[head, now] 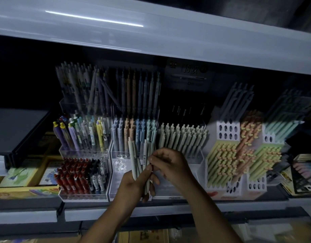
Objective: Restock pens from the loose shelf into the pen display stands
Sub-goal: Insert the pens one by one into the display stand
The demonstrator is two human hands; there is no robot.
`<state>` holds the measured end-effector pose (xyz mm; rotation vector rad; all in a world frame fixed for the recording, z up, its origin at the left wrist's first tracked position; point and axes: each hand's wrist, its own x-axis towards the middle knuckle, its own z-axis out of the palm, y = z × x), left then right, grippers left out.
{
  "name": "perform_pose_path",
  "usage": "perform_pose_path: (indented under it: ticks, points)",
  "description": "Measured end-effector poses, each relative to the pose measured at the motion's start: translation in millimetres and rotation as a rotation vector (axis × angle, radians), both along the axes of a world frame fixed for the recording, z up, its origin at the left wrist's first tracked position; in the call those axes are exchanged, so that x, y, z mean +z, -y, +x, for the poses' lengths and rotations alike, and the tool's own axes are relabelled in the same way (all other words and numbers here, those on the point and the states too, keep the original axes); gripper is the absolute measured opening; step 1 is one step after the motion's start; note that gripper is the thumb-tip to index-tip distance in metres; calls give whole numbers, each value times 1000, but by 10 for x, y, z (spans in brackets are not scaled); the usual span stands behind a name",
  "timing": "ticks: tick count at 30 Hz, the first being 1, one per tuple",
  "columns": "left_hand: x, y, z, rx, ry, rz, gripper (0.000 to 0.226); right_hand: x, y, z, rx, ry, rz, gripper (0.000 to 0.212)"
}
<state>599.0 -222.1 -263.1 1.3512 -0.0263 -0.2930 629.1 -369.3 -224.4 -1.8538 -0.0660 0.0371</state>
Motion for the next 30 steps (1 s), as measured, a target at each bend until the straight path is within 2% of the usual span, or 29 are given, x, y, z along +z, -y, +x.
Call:
perform_pose_path:
  ticks: [4, 7, 10, 12, 15, 19, 26, 30]
  points:
    - [-12, 42, 18, -17, -10, -17, 41, 13, 66, -10, -25, 8, 49, 10]
    - [-24, 85, 31, 12, -53, -86, 33, -11, 157, 14, -210, 104, 104, 14]
    - [-35, 92, 39, 55, -107, -128, 24, -23, 305, 59, -419, 178, 277, 12]
    - [-35, 91, 45, 89, -107, -106, 34, -12, 380, 80, -520, 232, 305, 12]
    - [-30, 99, 67, 117, -97, -56, 47, -56, 439, 140, -605, 359, 166, 14]
    - [-1, 106, 64, 123, -58, -69, 34, -166, 435, 252, -621, 475, -85, 13]
    - [17, 87, 46, 129, -27, -132, 29, -300, 320, 331, -575, 537, -349, 22]
    - [23, 59, 34, 92, -24, -82, 32, -373, 250, 342, -573, 544, -495, 27]
